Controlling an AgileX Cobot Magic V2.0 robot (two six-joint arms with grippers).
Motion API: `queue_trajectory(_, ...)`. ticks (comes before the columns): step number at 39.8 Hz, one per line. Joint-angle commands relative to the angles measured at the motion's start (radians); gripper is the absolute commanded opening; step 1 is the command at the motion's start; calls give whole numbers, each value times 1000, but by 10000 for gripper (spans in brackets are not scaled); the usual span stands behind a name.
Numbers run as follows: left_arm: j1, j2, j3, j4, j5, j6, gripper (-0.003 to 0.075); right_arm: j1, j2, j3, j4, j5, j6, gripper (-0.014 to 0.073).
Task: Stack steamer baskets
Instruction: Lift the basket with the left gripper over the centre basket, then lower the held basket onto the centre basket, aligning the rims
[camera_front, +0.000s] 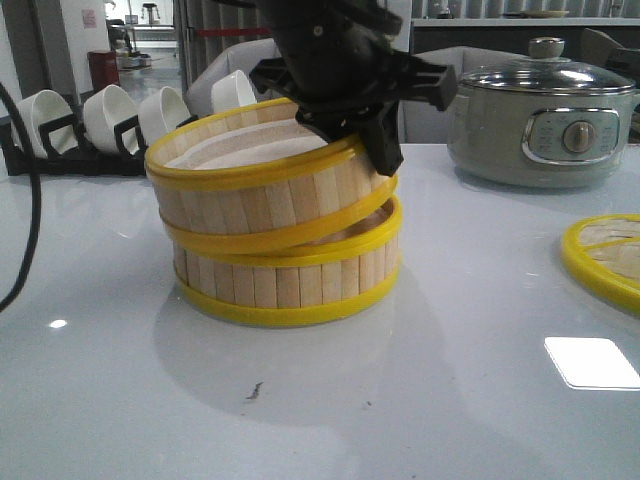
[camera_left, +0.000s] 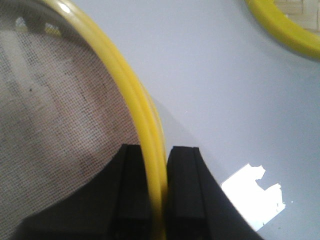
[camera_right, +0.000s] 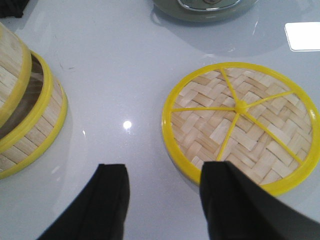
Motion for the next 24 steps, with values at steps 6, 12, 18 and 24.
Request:
queue_trajectory(6,-21,-34,-39,0,-54,3,85,-1,-5,-36,1,-72,-7,445)
queue_trajectory(12,-24,-29,-39,-2,-67,3,85,-1,-5,-36,1,-71,-7,445)
queue_trajectory(18,-24,-29,-39,-2,-95,3,85,-1,-5,-36,1,-71,-7,445)
queue_trajectory(24,-24,-29,-39,-2,-107,3,85,-1,-5,-36,1,-71,-7,445)
